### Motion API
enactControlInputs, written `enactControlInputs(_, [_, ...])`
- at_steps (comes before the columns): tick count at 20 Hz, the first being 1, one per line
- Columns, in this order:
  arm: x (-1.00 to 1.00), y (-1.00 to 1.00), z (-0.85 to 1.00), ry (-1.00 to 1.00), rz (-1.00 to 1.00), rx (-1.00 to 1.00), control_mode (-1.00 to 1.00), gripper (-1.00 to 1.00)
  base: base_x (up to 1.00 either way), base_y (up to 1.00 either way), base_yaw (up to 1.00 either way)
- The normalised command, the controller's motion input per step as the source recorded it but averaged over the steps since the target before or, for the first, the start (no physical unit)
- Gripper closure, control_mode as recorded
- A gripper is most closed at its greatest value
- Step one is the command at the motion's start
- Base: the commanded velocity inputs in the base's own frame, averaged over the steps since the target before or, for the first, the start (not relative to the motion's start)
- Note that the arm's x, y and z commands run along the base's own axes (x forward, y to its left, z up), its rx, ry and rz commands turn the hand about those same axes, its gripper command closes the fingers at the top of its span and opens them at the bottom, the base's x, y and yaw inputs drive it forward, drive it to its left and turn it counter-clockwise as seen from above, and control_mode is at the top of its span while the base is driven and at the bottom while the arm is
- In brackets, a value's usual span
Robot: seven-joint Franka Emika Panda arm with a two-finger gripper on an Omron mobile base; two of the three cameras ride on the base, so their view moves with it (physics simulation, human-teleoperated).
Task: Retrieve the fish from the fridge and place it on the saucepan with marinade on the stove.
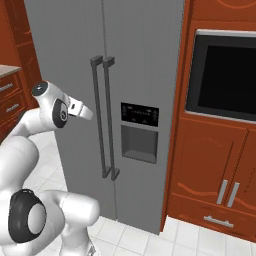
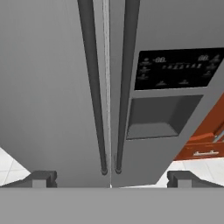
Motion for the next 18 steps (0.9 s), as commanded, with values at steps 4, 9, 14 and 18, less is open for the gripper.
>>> enactControlInputs(4, [0.38,0.0,0.0,0.0,0.0,0.0,-1.0,-1.0,0.0,0.0,0.0])
enactControlInputs(9, [0.37,0.0,-0.02,0.0,0.0,0.0,-1.0,-1.0,0.0,0.0,0.0])
enactControlInputs(14, [0.4,0.0,-0.04,0.0,0.0,0.0,-1.0,-1.0,0.0,0.0,0.0])
enactControlInputs(18, [0.42,0.0,-0.07,0.0,0.0,0.0,-1.0,-1.0,0.0,0.0,0.0])
